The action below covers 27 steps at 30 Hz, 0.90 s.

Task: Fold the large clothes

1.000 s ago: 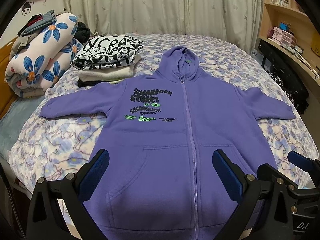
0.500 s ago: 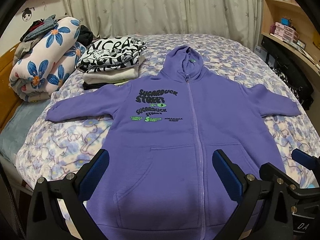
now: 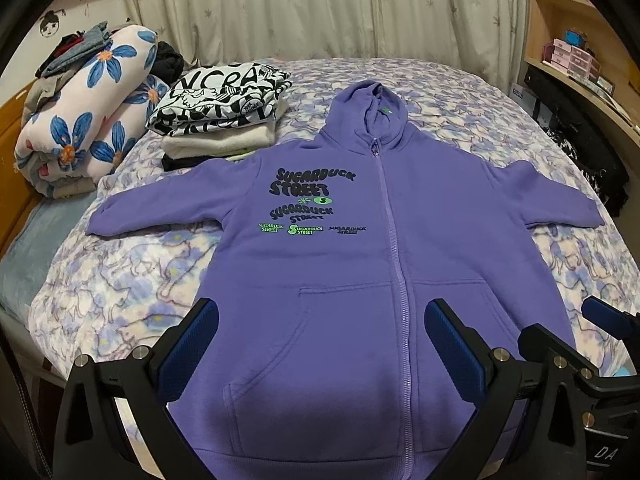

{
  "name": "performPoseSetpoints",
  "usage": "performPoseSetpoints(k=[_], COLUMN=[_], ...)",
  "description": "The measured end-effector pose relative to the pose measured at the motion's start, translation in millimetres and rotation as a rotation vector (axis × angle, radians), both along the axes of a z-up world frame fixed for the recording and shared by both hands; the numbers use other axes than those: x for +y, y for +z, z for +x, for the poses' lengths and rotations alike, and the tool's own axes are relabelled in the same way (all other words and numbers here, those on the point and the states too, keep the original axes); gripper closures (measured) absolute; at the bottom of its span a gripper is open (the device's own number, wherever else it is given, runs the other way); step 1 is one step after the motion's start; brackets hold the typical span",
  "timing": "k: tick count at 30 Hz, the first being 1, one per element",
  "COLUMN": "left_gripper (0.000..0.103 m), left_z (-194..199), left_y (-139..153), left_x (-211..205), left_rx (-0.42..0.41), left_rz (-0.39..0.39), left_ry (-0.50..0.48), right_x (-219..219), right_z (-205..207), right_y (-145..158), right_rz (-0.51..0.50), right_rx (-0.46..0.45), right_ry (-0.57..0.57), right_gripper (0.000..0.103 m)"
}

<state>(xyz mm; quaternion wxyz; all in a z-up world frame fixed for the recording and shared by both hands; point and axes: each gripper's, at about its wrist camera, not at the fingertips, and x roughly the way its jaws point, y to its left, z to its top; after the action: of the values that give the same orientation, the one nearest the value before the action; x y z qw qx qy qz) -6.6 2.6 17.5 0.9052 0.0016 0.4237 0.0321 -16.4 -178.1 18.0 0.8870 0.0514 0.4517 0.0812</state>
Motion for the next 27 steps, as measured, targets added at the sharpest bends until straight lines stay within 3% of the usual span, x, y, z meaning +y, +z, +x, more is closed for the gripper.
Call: performPoseSetpoints(k=[8,27], left_gripper=[0.001,0.001], left_z=[2,32], left_y=[0,-4], left_x=[-2,-24], left_rx=[-0.025,0.011], left_rz=[0.017,0.033], left_ry=[0.015,0.004], right_x=[-2,-23], right_z=[6,31], right_y=[-4,-7], right_rz=[0.015,0.056], right_rx=[0.004,-0.008], right_ry=[0.004,-0.006], right_gripper=[0.000,0.000])
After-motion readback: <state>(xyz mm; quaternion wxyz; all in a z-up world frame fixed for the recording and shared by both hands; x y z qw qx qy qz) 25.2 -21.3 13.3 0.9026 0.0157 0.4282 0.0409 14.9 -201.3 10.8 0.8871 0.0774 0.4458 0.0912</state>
